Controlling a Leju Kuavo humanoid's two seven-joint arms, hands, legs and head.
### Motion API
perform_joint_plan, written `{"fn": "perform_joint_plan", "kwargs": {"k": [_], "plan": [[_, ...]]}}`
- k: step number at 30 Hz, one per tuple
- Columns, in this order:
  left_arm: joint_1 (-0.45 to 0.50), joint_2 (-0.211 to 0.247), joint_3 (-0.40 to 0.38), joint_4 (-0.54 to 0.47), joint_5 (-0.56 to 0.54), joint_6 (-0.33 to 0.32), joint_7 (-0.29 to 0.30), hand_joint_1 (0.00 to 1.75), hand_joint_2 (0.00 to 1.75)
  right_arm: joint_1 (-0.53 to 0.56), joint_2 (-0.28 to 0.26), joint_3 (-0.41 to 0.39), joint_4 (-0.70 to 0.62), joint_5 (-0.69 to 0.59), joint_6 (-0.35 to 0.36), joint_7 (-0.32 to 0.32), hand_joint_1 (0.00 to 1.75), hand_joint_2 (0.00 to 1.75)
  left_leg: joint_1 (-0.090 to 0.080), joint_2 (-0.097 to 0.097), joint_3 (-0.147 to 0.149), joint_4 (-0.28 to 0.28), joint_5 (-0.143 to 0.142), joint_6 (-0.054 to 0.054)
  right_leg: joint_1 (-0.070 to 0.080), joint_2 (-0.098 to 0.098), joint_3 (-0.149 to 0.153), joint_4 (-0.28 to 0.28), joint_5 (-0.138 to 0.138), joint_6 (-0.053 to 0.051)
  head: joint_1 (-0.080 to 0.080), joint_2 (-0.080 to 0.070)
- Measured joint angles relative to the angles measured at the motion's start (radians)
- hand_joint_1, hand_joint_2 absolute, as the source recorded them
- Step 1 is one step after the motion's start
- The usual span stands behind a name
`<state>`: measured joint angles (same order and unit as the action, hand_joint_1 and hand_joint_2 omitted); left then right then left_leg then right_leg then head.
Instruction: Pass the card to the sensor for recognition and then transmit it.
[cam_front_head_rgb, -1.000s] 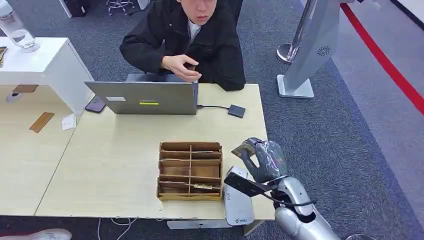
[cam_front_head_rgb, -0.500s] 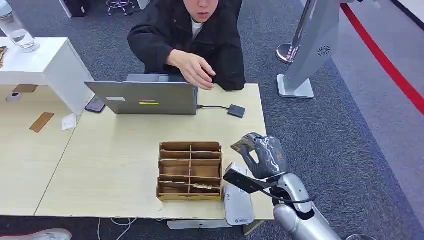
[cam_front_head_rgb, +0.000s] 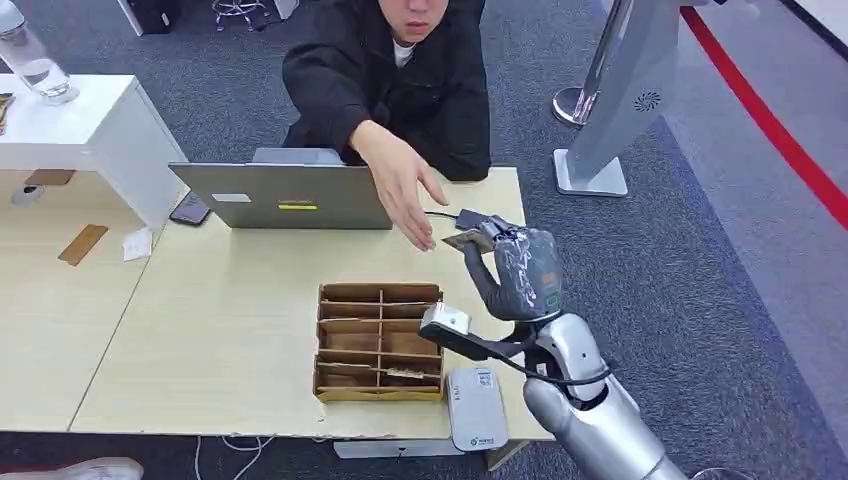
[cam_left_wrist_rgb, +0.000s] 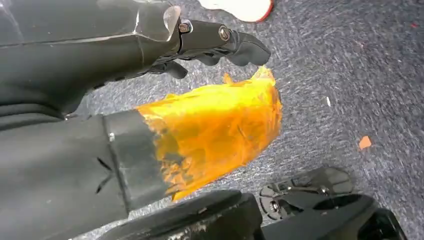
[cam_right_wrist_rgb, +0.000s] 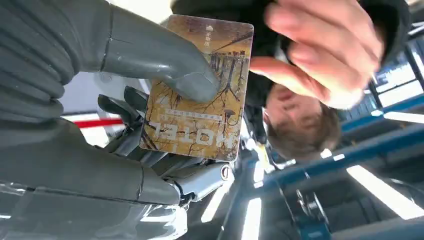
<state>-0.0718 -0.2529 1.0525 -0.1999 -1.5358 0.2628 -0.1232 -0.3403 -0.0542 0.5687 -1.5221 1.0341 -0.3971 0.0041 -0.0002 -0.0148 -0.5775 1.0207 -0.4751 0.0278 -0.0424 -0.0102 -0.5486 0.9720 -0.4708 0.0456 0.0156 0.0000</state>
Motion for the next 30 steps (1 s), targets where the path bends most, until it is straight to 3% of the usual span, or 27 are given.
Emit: {"fn": "perform_joint_plan", "kwargs": {"k": [8, 19, 20, 21, 28, 29, 30], "plan": [[-0.003, 0.000, -0.028, 0.000, -0.016, -0.009, 0.006, 0.00, 0.00, -0.099, 0.056, 0.032, 0.070, 0.024, 0.003, 0.024, 1.75, 1.75, 0.000, 0.000, 0.000, 0.000, 0.000, 0.000, 0.000, 0.000, 0.000, 0.000, 0.000, 0.000, 0.000, 0.000], [-0.004, -0.002, -0.038, 0.000, -0.018, -0.014, 0.008, 0.00, 0.00, -0.146, 0.104, 0.053, 0.123, 0.002, 0.011, 0.028, 1.75, 1.75, 0.000, -0.001, 0.000, 0.000, 0.000, 0.000, 0.000, -0.001, 0.000, 0.000, 0.000, 0.000, 0.000, 0.000], [-0.004, -0.002, -0.038, 0.000, -0.018, -0.014, 0.008, 0.00, 0.00, -0.148, 0.107, 0.054, 0.127, 0.002, 0.012, 0.028, 0.37, 1.75, 0.000, -0.001, 0.000, 0.000, 0.000, 0.000, 0.000, -0.001, 0.000, 0.000, 0.000, 0.000, 0.000, 0.000], [-0.004, -0.002, -0.038, 0.000, -0.018, -0.014, 0.009, 0.00, 0.00, -0.149, 0.108, 0.055, 0.129, 0.000, 0.013, 0.028, 0.00, 1.75, 0.000, -0.001, 0.000, 0.000, 0.000, 0.000, 0.000, -0.001, 0.000, 0.000, 0.000, 0.000, 0.000, 0.000], [-0.005, -0.002, -0.039, 0.000, -0.017, -0.015, 0.009, 0.00, 0.00, -0.150, 0.111, 0.072, 0.143, -0.039, 0.018, 0.018, 0.00, 1.75, 0.000, -0.001, -0.001, 0.000, 0.000, 0.000, 0.000, -0.001, -0.001, 0.000, 0.000, 0.000, 0.000, 0.000], [-0.005, -0.001, -0.039, 0.000, -0.017, -0.015, 0.009, 0.00, 0.00, -0.149, 0.111, 0.074, 0.143, -0.042, 0.016, 0.016, 0.00, 0.00, 0.000, -0.001, -0.001, 0.000, 0.000, 0.000, 0.000, -0.001, -0.001, 0.000, 0.000, 0.000, 0.000, 0.000], [-0.005, -0.001, -0.039, 0.000, -0.017, -0.014, 0.009, 0.00, 0.00, -0.149, 0.111, 0.076, 0.143, -0.048, 0.015, 0.014, 0.00, 0.00, 0.000, -0.001, -0.001, 0.000, 0.000, 0.000, 0.000, -0.001, -0.001, 0.000, 0.000, 0.000, 0.000, 0.000]]}}
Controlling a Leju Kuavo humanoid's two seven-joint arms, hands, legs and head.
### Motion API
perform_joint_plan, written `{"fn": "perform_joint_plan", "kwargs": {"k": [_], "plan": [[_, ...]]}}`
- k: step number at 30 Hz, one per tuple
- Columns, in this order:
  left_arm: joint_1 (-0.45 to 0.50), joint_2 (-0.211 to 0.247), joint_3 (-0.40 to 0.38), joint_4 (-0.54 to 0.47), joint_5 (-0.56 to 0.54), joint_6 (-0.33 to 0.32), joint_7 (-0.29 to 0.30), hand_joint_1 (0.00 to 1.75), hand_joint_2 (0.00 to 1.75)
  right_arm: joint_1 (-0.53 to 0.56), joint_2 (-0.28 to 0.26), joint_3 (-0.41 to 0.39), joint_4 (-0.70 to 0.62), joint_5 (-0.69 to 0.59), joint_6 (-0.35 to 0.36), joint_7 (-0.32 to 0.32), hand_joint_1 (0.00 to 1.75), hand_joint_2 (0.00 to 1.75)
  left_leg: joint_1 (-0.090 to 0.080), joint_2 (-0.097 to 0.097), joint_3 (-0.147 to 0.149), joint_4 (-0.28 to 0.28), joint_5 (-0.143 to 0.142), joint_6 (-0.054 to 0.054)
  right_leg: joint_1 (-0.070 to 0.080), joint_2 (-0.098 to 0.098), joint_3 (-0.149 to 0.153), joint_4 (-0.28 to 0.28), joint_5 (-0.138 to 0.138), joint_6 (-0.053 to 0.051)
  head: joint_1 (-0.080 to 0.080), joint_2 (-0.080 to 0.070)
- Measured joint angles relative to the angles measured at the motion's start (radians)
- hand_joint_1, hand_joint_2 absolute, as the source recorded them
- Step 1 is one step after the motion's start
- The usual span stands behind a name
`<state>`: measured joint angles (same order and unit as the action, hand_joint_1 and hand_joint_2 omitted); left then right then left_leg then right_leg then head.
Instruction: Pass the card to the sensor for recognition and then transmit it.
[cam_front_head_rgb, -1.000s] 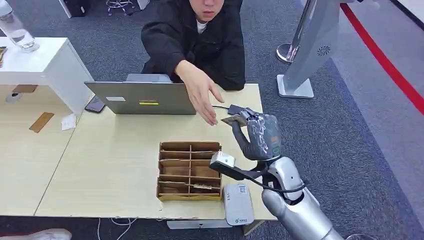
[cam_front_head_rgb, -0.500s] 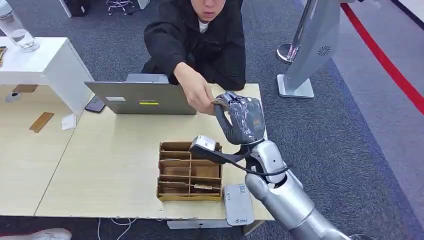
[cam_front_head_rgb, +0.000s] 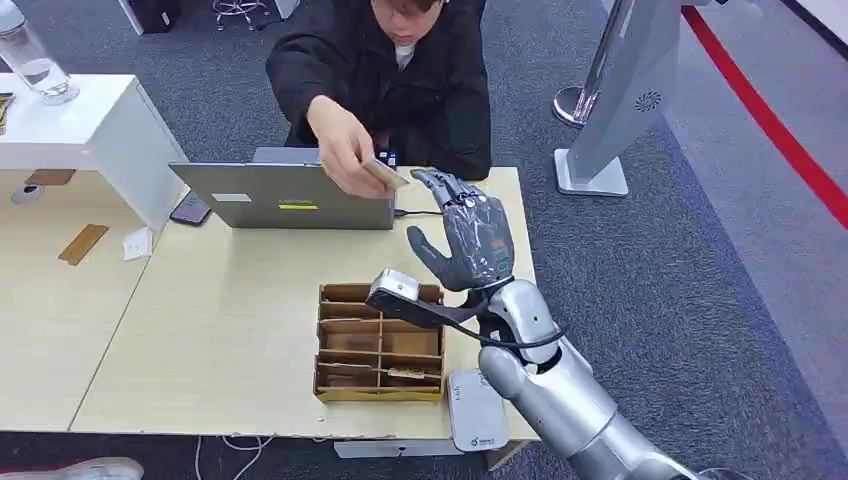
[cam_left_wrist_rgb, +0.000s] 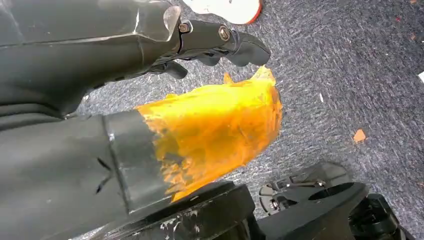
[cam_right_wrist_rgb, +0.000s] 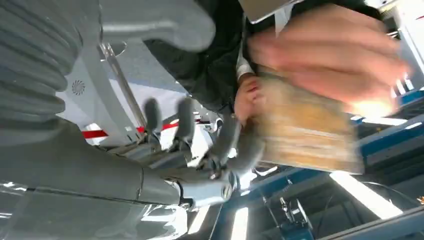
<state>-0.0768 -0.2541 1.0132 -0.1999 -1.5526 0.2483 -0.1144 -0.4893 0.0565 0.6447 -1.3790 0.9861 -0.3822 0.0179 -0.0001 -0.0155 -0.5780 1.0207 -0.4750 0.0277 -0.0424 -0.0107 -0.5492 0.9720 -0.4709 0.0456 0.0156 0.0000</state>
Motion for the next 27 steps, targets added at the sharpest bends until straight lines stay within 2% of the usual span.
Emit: {"fn": "perform_joint_plan", "kwargs": {"k": [22, 27], "plan": [[0.001, 0.003, 0.000, 0.000, 0.006, 0.003, 0.000, 0.00, 0.00, 0.044, -0.001, 0.020, -0.050, -0.046, -0.042, -0.043, 0.00, 0.00, 0.000, 0.000, 0.000, 0.000, 0.000, 0.000, 0.000, 0.000, 0.000, 0.000, 0.000, 0.000, 0.000, 0.000], [0.004, 0.005, 0.000, 0.000, 0.024, 0.009, -0.001, 0.00, 0.00, 0.094, -0.009, 0.016, -0.104, -0.150, -0.063, -0.096, 0.00, 0.00, 0.000, 0.000, 0.000, 0.000, 0.000, 0.000, 0.000, 0.000, -0.001, 0.000, 0.000, 0.000, 0.000, 0.000]]}}
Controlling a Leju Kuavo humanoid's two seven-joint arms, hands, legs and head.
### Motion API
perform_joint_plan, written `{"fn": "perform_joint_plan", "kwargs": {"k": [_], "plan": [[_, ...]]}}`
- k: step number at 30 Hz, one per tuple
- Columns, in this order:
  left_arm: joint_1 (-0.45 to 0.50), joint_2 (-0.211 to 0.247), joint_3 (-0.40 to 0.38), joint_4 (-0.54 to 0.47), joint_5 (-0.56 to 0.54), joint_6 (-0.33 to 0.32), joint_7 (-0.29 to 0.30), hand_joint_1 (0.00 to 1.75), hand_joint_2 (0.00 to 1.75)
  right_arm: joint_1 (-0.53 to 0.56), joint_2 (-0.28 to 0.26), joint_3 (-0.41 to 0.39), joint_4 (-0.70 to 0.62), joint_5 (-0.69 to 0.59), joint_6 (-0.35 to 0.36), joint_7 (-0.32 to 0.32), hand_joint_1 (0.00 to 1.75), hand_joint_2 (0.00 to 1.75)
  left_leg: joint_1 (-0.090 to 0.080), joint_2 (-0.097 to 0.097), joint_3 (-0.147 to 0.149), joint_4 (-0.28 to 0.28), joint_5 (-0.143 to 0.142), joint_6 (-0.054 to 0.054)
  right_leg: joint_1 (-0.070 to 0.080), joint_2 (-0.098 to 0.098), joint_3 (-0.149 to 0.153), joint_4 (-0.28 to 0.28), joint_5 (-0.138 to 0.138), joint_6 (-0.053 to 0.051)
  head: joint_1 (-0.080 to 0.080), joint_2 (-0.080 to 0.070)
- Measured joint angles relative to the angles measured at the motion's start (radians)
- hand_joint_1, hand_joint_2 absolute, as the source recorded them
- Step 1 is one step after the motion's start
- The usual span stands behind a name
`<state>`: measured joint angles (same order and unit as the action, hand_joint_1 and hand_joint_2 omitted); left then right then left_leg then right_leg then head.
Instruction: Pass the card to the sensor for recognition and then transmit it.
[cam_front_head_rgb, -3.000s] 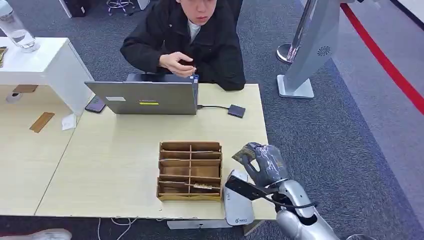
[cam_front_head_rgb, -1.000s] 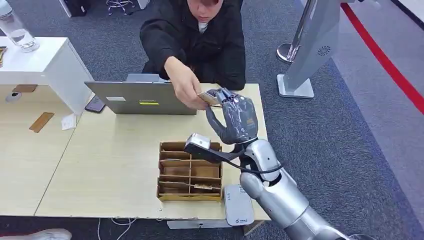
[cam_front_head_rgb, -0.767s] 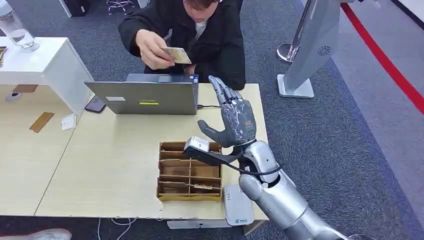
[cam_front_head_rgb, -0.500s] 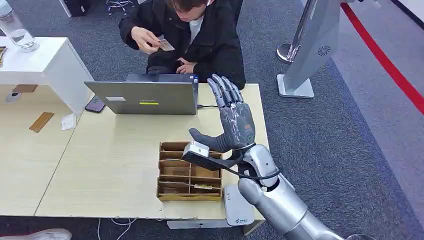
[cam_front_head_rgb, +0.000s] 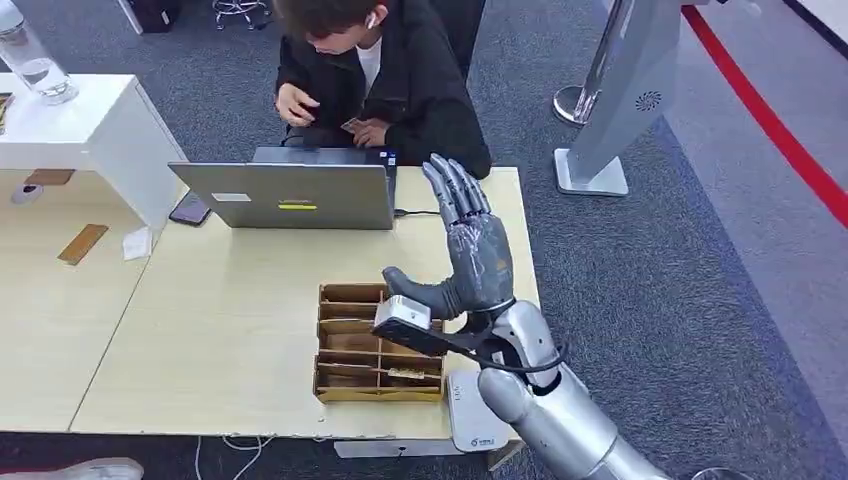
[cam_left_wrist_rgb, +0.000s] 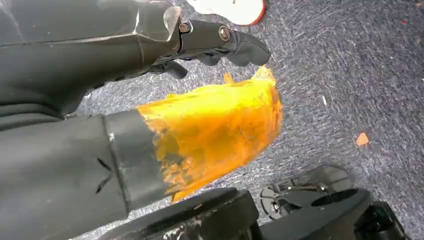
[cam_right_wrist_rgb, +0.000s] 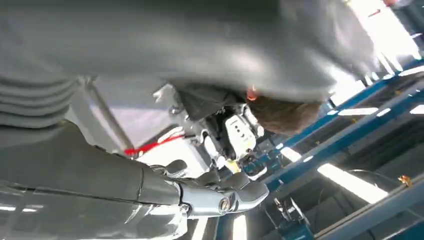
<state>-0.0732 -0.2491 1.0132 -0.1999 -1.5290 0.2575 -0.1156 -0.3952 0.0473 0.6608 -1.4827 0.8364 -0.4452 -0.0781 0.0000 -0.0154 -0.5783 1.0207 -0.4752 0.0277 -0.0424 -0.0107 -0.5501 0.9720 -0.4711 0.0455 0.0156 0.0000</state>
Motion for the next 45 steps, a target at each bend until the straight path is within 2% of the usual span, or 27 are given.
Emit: {"fn": "perform_joint_plan", "kwargs": {"k": [5, 14, 18, 22, 28, 31, 35, 45], "plan": [[0.001, 0.000, 0.000, 0.000, 0.006, 0.003, -0.002, 0.00, 0.00, 0.058, -0.017, -0.015, -0.065, -0.049, -0.006, -0.028, 0.00, 0.00, 0.000, 0.001, -0.001, 0.000, 0.000, 0.000, 0.000, 0.000, 0.000, 0.000, 0.000, 0.000, 0.000, 0.000], [0.001, 0.000, 0.000, 0.000, 0.009, 0.005, -0.002, 0.00, 0.00, 0.078, -0.026, -0.021, -0.100, -0.071, -0.005, -0.040, 0.00, 0.00, 0.000, 0.001, 0.000, 0.000, 0.000, 0.000, 0.000, 0.000, 0.000, 0.000, 0.000, 0.000, 0.000, 0.000], [0.002, 0.000, 0.000, 0.000, 0.023, 0.006, -0.008, 0.00, 0.00, 0.134, -0.032, -0.044, -0.148, -0.240, 0.026, -0.132, 0.00, 0.00, 0.000, 0.000, -0.001, 0.000, 0.000, 0.000, 0.000, 0.000, 0.000, 0.000, 0.000, 0.000, 0.000, 0.000], [0.002, 0.000, 0.000, 0.000, 0.036, 0.009, -0.012, 0.00, 0.00, 0.222, -0.038, -0.089, -0.217, -0.447, 0.094, -0.229, 0.00, 0.00, 0.000, 0.000, -0.001, 0.000, -0.001, 0.000, 0.000, 0.000, -0.001, 0.000, -0.001, -0.001, 0.000, 0.000], [0.002, 0.000, 0.002, 0.000, 0.048, 0.017, -0.017, 0.00, 0.00, 0.335, -0.038, -0.181, -0.276, -0.635, 0.197, -0.295, 0.00, 0.00, 0.000, 0.000, -0.001, 0.000, -0.001, 0.000, 0.000, 0.000, -0.001, 0.000, -0.001, -0.001, 0.000, 0.000], [0.003, 0.000, 0.003, 0.000, 0.057, 0.018, -0.020, 0.00, 0.00, 0.392, -0.042, -0.213, -0.287, -0.618, 0.228, -0.322, 0.00, 0.00, 0.000, 0.000, -0.001, 0.000, -0.001, 0.000, 0.000, 0.000, -0.001, 0.000, -0.001, -0.001, 0.000, 0.000], [0.003, 0.000, 0.005, 0.000, 0.065, 0.018, -0.021, 0.00, 0.00, 0.449, -0.045, -0.220, -0.294, -0.554, 0.235, -0.337, 0.00, 0.00, 0.000, 0.000, -0.001, 0.000, -0.001, 0.000, 0.000, 0.000, -0.001, 0.000, -0.001, -0.001, 0.000, 0.000], [0.003, 0.000, 0.010, 0.000, 0.069, 0.021, -0.021, 0.00, 0.00, 0.488, -0.046, -0.216, -0.299, -0.510, 0.232, -0.338, 0.00, 0.00, 0.000, 0.000, -0.001, 0.000, -0.001, 0.000, 0.000, 0.000, 0.000, 0.000, -0.002, -0.001, 0.000, 0.000]]}}
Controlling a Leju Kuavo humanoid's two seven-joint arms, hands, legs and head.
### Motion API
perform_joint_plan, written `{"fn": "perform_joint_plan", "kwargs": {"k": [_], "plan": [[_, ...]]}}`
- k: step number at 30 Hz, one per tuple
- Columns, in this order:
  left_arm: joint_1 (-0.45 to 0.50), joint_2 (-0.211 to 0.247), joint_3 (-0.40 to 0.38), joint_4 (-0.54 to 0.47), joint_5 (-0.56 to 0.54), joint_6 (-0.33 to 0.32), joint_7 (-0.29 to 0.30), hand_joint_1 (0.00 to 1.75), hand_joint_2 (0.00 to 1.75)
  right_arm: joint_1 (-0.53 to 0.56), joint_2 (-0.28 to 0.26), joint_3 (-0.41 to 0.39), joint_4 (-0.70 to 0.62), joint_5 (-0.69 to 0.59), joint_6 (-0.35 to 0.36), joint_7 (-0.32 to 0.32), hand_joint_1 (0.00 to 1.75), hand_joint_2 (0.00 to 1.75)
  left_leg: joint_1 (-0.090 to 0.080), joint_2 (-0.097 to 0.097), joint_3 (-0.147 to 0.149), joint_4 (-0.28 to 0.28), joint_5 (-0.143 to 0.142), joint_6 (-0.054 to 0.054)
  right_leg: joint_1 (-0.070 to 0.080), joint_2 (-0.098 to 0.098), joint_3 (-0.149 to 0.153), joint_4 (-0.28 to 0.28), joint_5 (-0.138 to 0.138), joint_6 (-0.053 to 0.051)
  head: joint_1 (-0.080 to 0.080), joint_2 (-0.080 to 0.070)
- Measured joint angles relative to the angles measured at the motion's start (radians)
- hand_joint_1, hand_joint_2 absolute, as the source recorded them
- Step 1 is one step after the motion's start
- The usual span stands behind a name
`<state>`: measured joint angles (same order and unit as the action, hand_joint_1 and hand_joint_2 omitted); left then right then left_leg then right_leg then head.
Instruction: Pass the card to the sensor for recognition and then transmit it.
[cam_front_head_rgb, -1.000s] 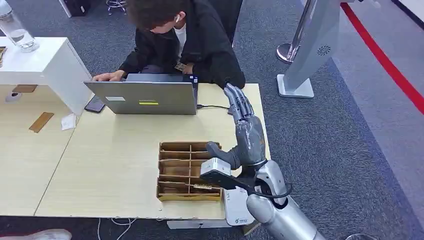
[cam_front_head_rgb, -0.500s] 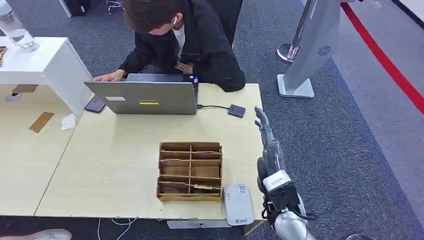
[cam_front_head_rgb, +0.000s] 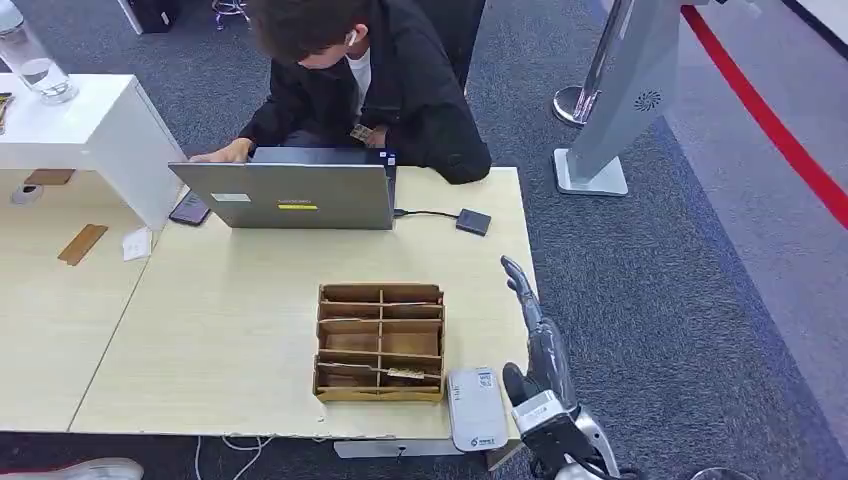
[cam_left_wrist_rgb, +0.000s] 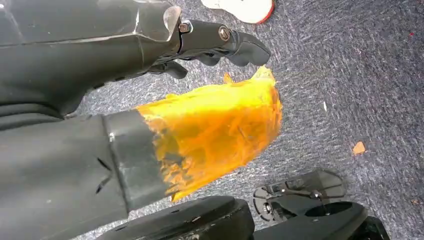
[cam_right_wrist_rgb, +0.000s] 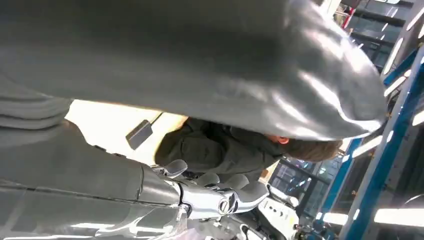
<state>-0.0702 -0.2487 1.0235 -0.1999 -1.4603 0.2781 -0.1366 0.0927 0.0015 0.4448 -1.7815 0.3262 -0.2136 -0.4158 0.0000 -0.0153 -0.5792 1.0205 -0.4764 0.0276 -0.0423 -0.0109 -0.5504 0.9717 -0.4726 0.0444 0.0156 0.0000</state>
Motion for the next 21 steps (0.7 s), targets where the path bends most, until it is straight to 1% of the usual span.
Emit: {"fn": "perform_joint_plan", "kwargs": {"k": [3, 4, 8, 14, 21], "plan": [[0.000, 0.000, 0.000, 0.000, 0.000, 0.000, 0.000, 0.00, 0.00, 0.002, 0.000, 0.002, 0.000, 0.008, -0.002, 0.000, 0.00, 0.00, 0.000, 0.000, 0.000, 0.000, 0.000, 0.000, 0.000, 0.000, 0.000, 0.000, 0.000, 0.000, 0.000, 0.000], [0.000, 0.000, 0.000, 0.000, 0.000, 0.000, 0.000, 0.00, 0.00, 0.002, -0.001, 0.004, 0.000, 0.024, -0.007, 0.000, 0.00, 1.75, 0.000, 0.000, 0.000, 0.000, 0.000, 0.000, 0.000, 0.000, 0.000, 0.000, 0.000, 0.000, 0.000, 0.000], [0.000, 0.000, 0.000, 0.000, 0.003, 0.001, 0.000, 0.00, 0.00, 0.003, -0.009, 0.033, 0.000, 0.134, -0.051, 0.008, 0.00, 1.75, 0.000, 0.000, 0.000, 0.000, 0.000, 0.000, 0.000, 0.000, 0.000, 0.000, 0.000, 0.000, 0.000, 0.000], [-0.001, 0.000, 0.000, 0.000, -0.002, 0.001, 0.000, 0.00, 0.00, -0.001, -0.032, 0.113, 0.027, 0.314, -0.156, 0.046, 0.00, 1.75, 0.000, 0.000, 0.000, 0.000, 0.000, 0.000, 0.000, 0.000, 0.000, 0.000, 0.000, 0.000, 0.000, 0.000], [-0.001, 0.000, 0.000, 0.000, -0.007, 0.001, 0.008, 0.00, 0.00, -0.021, -0.058, 0.193, 0.082, 0.439, -0.246, 0.089, 0.00, 1.75, 0.000, 0.000, 0.000, 0.000, 0.000, 0.000, 0.000, 0.000, 0.000, 0.000, 0.000, 0.000, 0.000, 0.000]]}}
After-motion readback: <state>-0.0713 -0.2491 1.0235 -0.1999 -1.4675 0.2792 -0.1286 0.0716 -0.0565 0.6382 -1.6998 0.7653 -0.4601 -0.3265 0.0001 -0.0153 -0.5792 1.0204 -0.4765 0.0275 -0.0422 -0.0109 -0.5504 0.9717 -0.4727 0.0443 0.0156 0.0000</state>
